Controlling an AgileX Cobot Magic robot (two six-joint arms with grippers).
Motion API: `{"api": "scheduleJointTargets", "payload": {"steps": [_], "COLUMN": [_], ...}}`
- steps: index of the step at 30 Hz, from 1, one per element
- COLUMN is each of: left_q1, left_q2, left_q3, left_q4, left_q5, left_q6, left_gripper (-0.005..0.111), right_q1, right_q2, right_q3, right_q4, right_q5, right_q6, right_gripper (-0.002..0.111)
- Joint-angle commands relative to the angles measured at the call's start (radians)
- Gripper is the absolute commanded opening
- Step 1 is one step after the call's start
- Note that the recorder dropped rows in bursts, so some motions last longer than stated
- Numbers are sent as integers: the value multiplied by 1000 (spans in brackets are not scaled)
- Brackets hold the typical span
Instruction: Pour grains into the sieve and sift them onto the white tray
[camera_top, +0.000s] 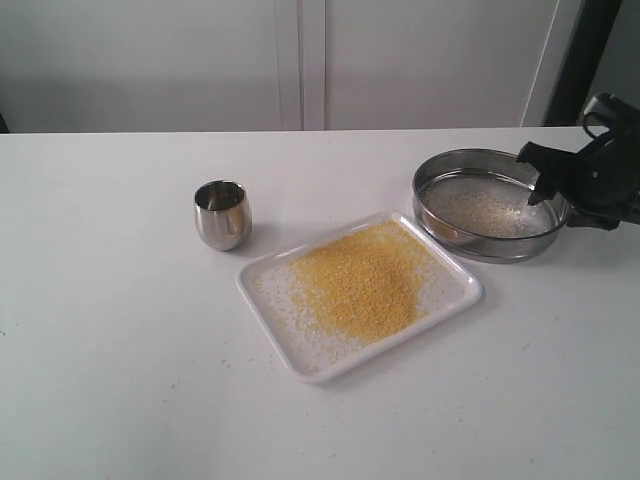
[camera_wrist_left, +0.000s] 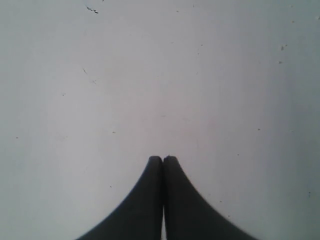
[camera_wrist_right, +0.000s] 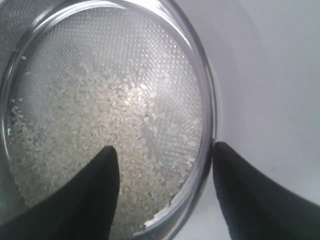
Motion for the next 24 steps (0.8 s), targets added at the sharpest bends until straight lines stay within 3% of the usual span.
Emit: {"api": "scheduleJointTargets", "payload": {"steps": [1, 17, 20, 24], "left_q1": [0, 0, 0, 0], "left_q2": [-8, -8, -8, -8], "left_q3": [7, 7, 7, 7], "left_q4": [-3, -3, -3, -3], "left_q5": [5, 5, 5, 5], "left_q6": [4, 4, 4, 4], "left_gripper": [0, 0, 0, 0], "right_q1": [-11, -11, -11, -11], "right_q2": [-58, -299, -363, -417], "right_q3": [4, 8, 8, 8], "right_q4": [-76, -182, -200, -200], "right_q5": [79, 338, 405, 463], "right_q6": [95, 142, 142, 140], "right_gripper": [53, 52, 46, 24]}}
